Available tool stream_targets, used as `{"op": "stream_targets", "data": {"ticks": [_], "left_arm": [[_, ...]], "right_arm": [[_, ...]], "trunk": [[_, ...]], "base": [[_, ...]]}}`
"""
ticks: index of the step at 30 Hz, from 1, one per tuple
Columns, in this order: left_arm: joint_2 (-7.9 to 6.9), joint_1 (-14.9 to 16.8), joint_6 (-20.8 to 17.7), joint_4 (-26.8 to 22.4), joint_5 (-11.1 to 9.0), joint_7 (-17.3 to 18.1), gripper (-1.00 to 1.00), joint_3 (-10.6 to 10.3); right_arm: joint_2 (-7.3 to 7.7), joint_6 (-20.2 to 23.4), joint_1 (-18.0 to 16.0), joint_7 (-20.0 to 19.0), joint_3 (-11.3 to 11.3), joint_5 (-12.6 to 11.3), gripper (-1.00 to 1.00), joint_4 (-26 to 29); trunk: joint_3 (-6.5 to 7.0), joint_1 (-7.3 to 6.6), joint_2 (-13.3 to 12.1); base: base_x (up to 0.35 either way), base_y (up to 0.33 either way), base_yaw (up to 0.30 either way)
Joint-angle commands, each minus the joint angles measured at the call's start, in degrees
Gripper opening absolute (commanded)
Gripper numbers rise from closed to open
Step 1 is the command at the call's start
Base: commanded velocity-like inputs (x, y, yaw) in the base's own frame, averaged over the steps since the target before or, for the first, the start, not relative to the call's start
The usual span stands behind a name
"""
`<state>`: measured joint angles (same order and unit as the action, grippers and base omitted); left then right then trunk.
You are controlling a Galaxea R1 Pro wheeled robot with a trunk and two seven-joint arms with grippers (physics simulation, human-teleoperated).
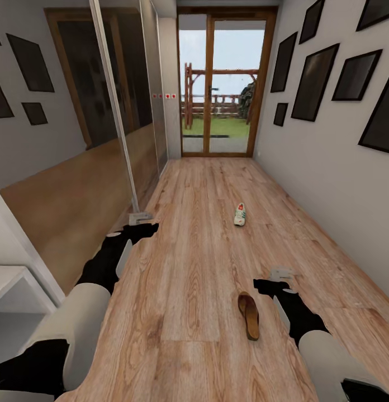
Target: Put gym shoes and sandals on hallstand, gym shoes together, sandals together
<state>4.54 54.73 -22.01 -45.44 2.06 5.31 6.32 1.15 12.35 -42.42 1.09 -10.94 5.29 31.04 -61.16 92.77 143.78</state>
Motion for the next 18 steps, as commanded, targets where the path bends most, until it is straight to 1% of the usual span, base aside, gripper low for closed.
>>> {"op": "stream_targets", "data": {"ticks": [1,3,6,10,18], "left_arm": [[0.13,0.0,-0.4,-0.1,0.2,0.5,1.00,0.3],[0.25,0.0,-0.6,-0.1,0.2,0.4,1.00,0.0],[0.28,0.0,-0.6,-0.1,0.2,0.4,1.00,-0.7],[0.29,0.0,-0.7,-0.1,0.3,0.4,1.00,-1.0],[0.29,0.0,-0.7,0.0,0.3,0.4,1.00,-1.1]], "right_arm": [[-0.01,-0.4,0.0,0.0,-0.1,0.6,1.00,-0.9],[0.06,-2.7,0.0,0.0,-0.1,0.6,1.00,-3.5],[0.08,-4.0,0.0,0.0,-0.1,0.7,1.00,-5.0],[0.07,-4.4,0.0,0.0,-0.1,0.6,1.00,-5.4],[0.02,-4.6,0.0,0.0,-0.1,0.5,1.00,-5.6]], "trunk": [[-0.05,-0.02,0.0],[-0.05,-0.02,0.0],[-0.05,-0.02,0.0],[-0.05,-0.02,0.0],[-0.05,-0.02,0.0]], "base": [[0.011,0.000,0.000],[0.085,0.000,0.000],[0.215,0.000,0.000],[0.191,0.000,0.000],[0.044,0.000,0.000]]}}
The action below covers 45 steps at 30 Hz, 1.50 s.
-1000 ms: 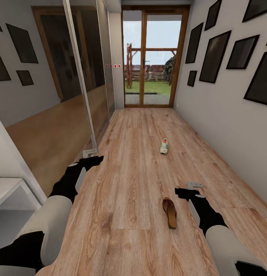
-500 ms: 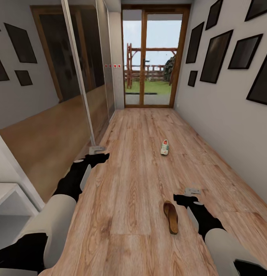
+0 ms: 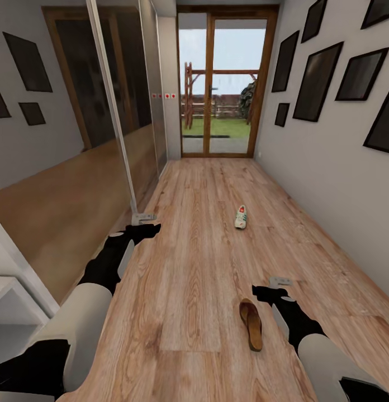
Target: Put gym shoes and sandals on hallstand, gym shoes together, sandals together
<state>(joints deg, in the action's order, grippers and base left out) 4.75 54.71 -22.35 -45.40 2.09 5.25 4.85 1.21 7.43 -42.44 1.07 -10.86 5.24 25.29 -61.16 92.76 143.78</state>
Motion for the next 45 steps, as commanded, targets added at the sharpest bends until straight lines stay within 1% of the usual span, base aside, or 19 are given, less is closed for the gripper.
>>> {"op": "stream_targets", "data": {"ticks": [1,6,10,19,25,45], "left_arm": [[0.08,0.0,-0.3,0.0,0.2,0.5,1.00,0.3],[0.08,0.0,-0.3,0.0,0.2,0.5,1.00,0.3],[0.08,0.0,-0.3,0.0,0.2,0.5,1.00,0.3],[0.05,0.0,-0.3,0.0,0.3,0.5,1.00,0.3],[0.00,0.0,-0.3,-0.1,0.3,0.5,1.00,0.3],[-0.01,0.0,-0.1,0.3,0.3,0.5,1.00,0.3]], "right_arm": [[-0.05,0.3,0.0,0.0,-0.2,0.6,1.00,0.0],[-0.06,-0.4,0.0,0.0,-0.2,0.7,1.00,-0.6],[0.00,-3.3,0.0,-0.1,-0.2,0.7,1.00,-1.1],[0.11,-3.9,0.0,0.0,-0.3,0.4,1.00,-1.9],[0.11,-3.9,0.0,0.0,-0.3,0.3,1.00,-1.9],[0.11,-3.9,0.0,0.0,-0.4,0.2,1.00,-2.0]], "trunk": [[-0.05,-0.01,0.0],[-0.05,-0.01,0.0],[-0.05,-0.01,0.0],[-0.05,-0.01,0.0],[-0.38,-0.01,0.0],[-6.61,0.51,0.3]], "base": [[0.190,0.000,0.000],[0.254,0.000,0.000],[0.072,0.000,0.000],[0.006,0.000,0.000],[0.000,0.000,0.000],[0.000,0.000,0.000]]}}
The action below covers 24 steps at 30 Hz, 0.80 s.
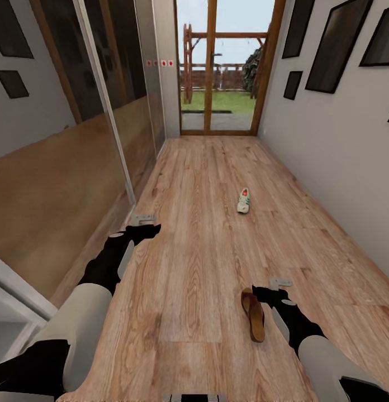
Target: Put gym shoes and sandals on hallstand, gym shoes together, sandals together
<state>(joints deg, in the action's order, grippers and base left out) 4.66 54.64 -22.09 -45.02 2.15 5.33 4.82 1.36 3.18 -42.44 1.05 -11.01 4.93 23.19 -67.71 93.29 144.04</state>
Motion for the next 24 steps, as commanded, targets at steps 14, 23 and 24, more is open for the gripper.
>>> {"op": "stream_targets", "data": {"ticks": [14,23,24], "left_arm": [[0.08,0.0,-0.2,0.0,0.2,0.5,1.00,0.4],[0.08,0.0,-0.2,0.0,0.2,0.5,1.00,0.4],[0.08,0.0,-0.2,0.0,0.2,0.5,1.00,0.4]], "right_arm": [[-0.04,0.3,0.0,0.0,-0.2,0.5,1.00,0.1],[-0.05,0.2,0.0,0.0,-0.2,0.5,1.00,-0.1],[-0.04,0.2,0.0,0.0,-0.2,0.6,1.00,0.0]], "trunk": [[-4.46,0.34,0.2],[-7.28,0.58,0.3],[-7.60,0.60,0.3]], "base": [[0.000,0.000,0.000],[0.000,0.000,0.016],[0.000,0.000,0.053]]}}
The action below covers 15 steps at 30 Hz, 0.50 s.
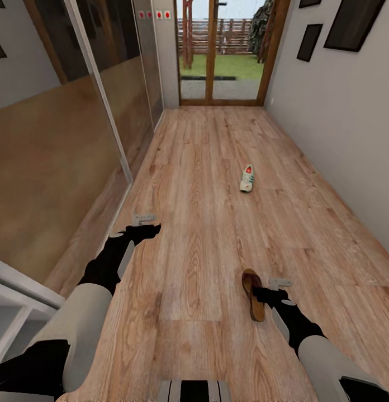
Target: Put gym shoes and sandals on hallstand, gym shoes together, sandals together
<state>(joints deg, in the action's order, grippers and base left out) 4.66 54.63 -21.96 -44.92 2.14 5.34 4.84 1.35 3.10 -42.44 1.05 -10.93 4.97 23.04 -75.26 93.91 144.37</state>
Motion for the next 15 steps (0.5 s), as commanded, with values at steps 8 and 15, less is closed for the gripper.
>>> {"op": "stream_targets", "data": {"ticks": [8,15], "left_arm": [[0.08,0.0,-0.3,-0.1,0.2,0.5,1.00,0.3],[0.08,0.0,-0.4,-0.1,0.2,0.5,1.00,0.3]], "right_arm": [[-0.03,0.3,0.0,0.0,-0.2,0.6,1.00,0.2],[-0.03,0.3,0.0,0.0,-0.3,0.6,1.00,0.2]], "trunk": [[-2.56,0.19,0.1],[-4.73,0.37,0.2]], "base": [[0.000,0.000,0.064],[0.000,0.000,0.066]]}}
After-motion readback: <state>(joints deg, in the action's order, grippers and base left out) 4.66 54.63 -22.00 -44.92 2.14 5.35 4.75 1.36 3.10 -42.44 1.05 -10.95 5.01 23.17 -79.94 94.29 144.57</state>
